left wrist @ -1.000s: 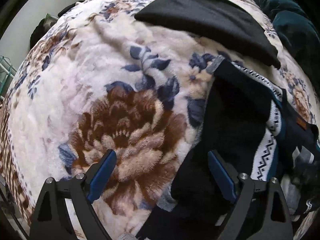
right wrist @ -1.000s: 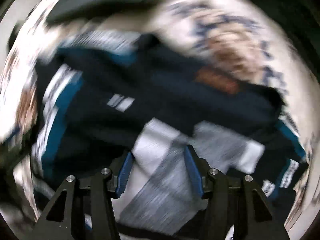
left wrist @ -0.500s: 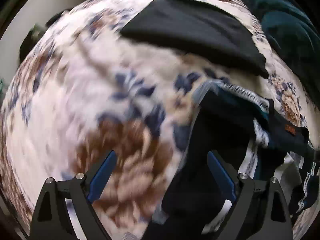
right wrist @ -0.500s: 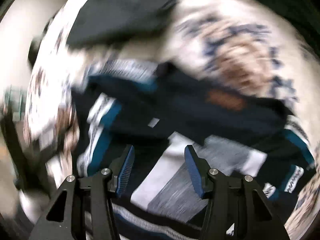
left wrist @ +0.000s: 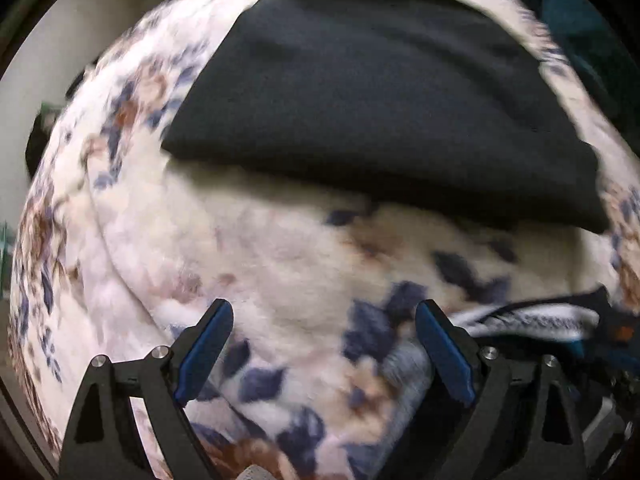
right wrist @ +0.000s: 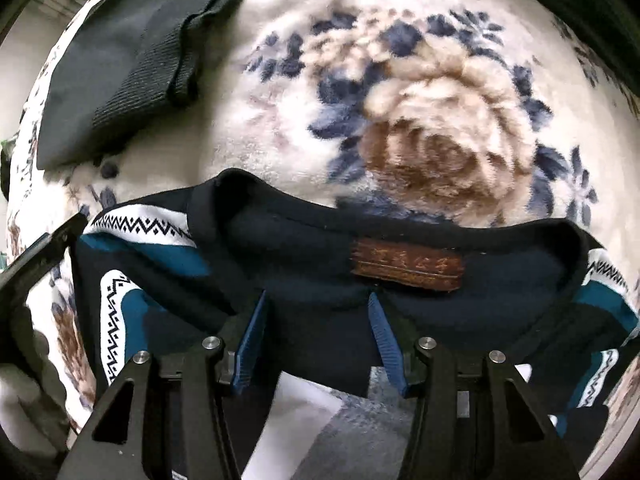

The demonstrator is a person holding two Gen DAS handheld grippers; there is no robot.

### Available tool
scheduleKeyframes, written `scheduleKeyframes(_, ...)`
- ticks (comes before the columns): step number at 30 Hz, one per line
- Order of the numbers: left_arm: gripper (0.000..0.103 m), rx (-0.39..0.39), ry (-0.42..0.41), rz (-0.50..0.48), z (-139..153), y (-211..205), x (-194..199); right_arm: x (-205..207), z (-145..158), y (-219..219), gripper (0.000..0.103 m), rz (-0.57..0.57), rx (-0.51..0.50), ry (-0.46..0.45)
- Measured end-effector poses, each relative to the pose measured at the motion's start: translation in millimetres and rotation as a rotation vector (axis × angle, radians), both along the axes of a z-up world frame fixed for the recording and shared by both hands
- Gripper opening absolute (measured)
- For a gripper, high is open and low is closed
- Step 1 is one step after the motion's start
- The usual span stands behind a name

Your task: Fold small clothes

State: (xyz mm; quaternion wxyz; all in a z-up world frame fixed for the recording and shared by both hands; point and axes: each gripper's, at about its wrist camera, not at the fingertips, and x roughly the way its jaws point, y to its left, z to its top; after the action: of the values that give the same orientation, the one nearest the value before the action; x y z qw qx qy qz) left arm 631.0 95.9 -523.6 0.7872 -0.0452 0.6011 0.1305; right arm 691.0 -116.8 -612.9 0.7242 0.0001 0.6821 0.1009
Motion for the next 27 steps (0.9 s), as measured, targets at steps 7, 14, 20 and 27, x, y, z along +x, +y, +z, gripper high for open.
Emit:
scheduleKeyframes(7, 0.094, -0.039, -0.117, 0.049, 46, 18, -62, -18, 63, -73, 0.054, -0.066, 0.085, -0.004)
scheduleKeyframes(14, 0.094, 0.007, -0.052, -0.071, 18, -39, -104, -87, 25, -135, 0.054, -0.096, 0.001, 0.143)
scheduleKeyframes(20, 0.103, -0.003, -0.010, -0.056, -11, -18, -111, -101, 26, -207, 0.052, -0.323, -0.031, 0.065)
scheduleKeyframes(27, 0.103, -0.016, -0.086, -0.067, 36, -29, -122, -139, 52, -235, 0.052, -0.471, 0.051, 0.032)
